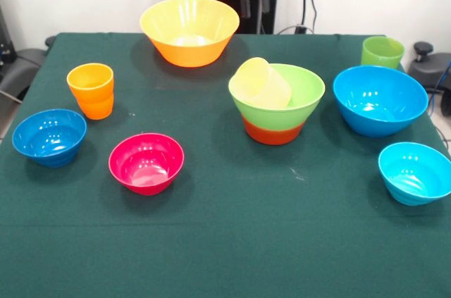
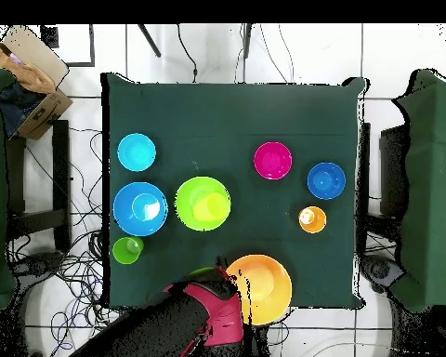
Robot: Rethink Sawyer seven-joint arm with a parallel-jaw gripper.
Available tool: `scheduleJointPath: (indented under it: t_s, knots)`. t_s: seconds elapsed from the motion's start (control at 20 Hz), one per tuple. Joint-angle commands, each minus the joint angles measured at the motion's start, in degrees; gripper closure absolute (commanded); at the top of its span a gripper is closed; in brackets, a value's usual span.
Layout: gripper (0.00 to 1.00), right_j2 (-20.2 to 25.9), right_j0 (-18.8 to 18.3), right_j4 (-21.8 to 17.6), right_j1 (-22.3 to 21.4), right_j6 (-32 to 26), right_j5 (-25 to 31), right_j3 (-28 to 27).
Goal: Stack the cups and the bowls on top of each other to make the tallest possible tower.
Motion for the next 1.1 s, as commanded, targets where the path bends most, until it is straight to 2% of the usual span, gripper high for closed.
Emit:
scheduleJointPath:
  t_s: [0.05,0.2,0.3,0.45,0.6,0.65,0.75,0.8,0.85,0.9,1.1]
  knots:
    - [0.0,5.7,-3.2,6.7,2.9,-12.4,2.7,1.3]
    - [0.0,5.3,-3.1,3.2,1.9,-9.6,3.4,0.5]
    - [0.0,5.2,-3.6,4.5,2.6,-11.2,3.8,0.0]
    - [0.0,5.3,-6.9,11.6,5.2,-15.7,0.7,-0.3]
    - [0.0,3.4,-7.4,18.1,9.8,-26.0,-2.5,-0.8]
    - [0.0,1.7,-6.1,20.7,12.0,-30.3,-2.9,-1.3]
    - [0.0,-3.8,-2.7,29.7,18.1,-39.4,-6.1,-1.5]
    - [0.0,-5.9,-1.5,33.7,20.4,-41.2,-8.3,-1.5]
    - [0.0,-7.6,-0.4,36.1,21.8,-42.2,-9.5,-1.5]
    - [0.0,-8.6,0.2,37.3,22.9,-42.0,-10.0,-1.7]
    - [0.0,-9.4,1.7,35.9,24.3,-39.0,-9.0,-2.8]
